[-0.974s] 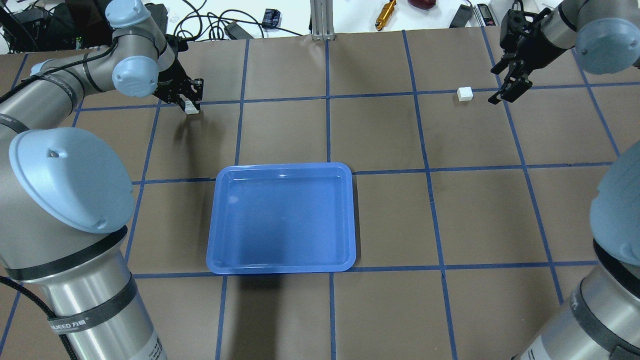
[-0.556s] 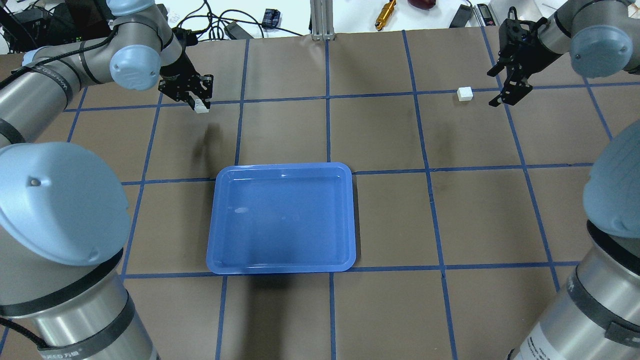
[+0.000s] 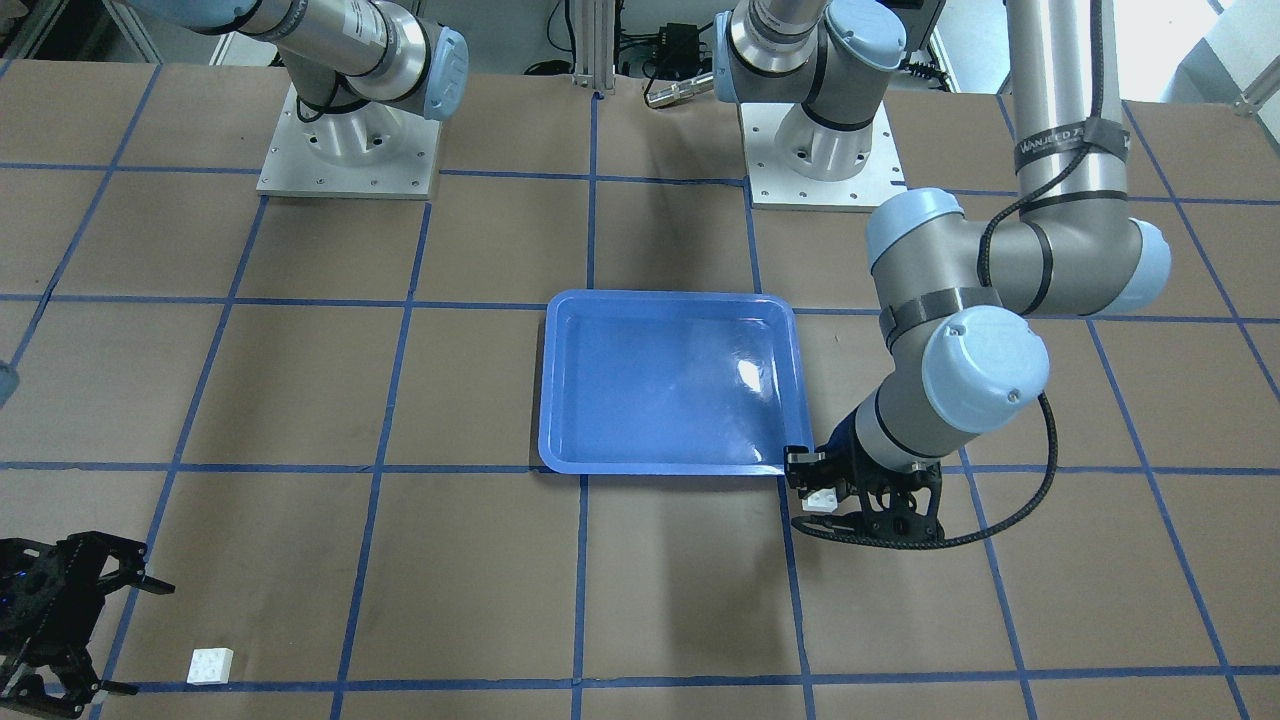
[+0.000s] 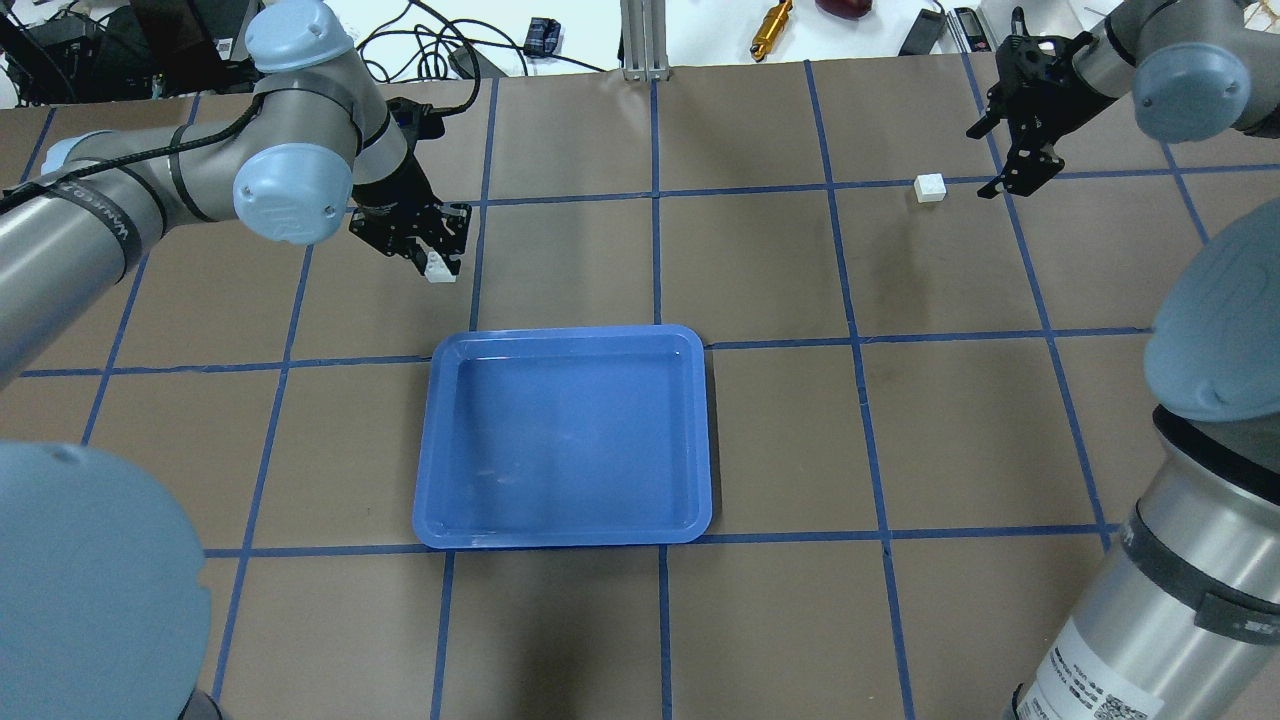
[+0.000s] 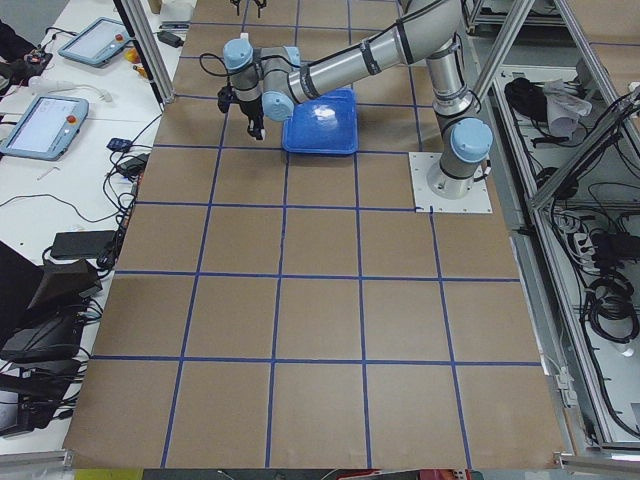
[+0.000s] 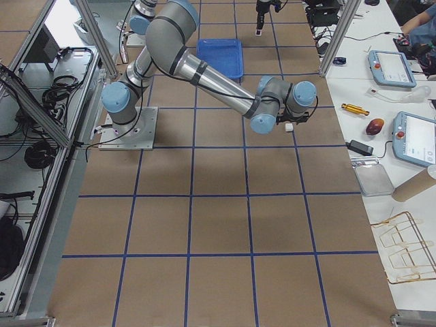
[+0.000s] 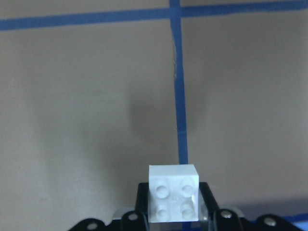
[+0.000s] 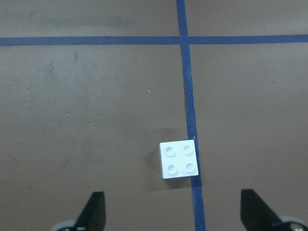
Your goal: Assemble white blocks and place on blue tray
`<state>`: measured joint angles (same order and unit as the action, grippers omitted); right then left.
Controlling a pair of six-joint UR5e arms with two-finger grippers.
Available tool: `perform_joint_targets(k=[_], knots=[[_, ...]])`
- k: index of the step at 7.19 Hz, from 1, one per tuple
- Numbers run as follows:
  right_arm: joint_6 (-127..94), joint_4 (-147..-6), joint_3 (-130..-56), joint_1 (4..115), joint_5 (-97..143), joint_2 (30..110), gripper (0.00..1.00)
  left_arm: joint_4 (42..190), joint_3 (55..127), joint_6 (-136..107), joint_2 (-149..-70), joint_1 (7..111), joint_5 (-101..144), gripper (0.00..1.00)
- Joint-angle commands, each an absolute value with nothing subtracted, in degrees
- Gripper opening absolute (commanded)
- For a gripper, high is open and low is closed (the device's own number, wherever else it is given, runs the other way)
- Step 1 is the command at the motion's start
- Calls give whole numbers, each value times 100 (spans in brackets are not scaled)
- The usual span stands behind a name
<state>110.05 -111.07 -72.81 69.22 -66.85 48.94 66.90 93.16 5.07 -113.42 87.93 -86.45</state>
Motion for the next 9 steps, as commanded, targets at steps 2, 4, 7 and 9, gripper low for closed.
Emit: perform_joint_targets(k=[2, 4, 7, 9], knots=[[10969, -11031, -6980, 6882, -6416, 4449, 99, 6688, 10166, -412, -10514, 9561, -8727, 14], [10978, -10349, -6445, 6838, -6416, 4159, 100, 5660, 11244, -753, -10187, 9641, -8666, 11], [11213, -10116, -6310, 6847, -6442, 3982, 100, 4334, 11874, -1525, -10379, 9895, -8657, 11], [11399, -10107, -6328, 6873, -6477, 3981, 100, 4333, 11865, -1670, -10441, 9975, -8640, 11]])
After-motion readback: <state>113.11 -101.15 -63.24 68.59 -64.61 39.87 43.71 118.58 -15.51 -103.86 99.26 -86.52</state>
